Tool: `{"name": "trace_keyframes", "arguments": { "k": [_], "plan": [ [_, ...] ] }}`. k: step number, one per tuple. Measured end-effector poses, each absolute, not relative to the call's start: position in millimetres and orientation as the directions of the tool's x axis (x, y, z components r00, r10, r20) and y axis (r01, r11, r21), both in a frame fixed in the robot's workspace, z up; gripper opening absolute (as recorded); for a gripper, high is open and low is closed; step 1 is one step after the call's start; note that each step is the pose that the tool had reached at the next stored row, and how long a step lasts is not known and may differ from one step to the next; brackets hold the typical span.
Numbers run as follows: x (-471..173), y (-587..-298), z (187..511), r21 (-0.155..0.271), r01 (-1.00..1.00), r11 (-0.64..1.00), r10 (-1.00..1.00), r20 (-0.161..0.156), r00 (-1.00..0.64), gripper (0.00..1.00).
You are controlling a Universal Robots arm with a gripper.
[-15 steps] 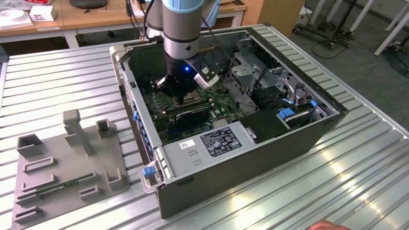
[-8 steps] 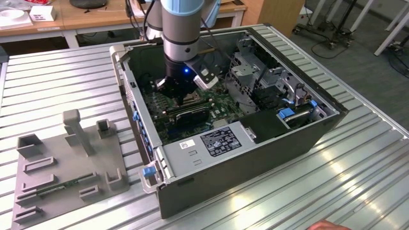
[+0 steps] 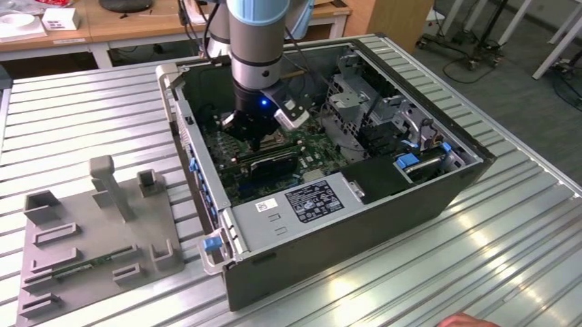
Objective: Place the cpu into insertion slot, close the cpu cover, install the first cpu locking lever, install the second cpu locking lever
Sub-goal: 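Install the second cpu locking lever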
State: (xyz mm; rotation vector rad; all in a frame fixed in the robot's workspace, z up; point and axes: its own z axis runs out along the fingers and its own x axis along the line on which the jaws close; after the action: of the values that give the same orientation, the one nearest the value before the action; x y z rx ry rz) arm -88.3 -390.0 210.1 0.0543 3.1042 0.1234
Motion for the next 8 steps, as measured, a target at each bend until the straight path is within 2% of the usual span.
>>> {"name": "trace_keyframes", "arguments": {
  "k": [8],
  "plan": [
    [-88.4, -389.2, 207.2, 0.077, 0.034, 0.996, 0.036, -0.033, -0.999, 0.11]
  ]
}}
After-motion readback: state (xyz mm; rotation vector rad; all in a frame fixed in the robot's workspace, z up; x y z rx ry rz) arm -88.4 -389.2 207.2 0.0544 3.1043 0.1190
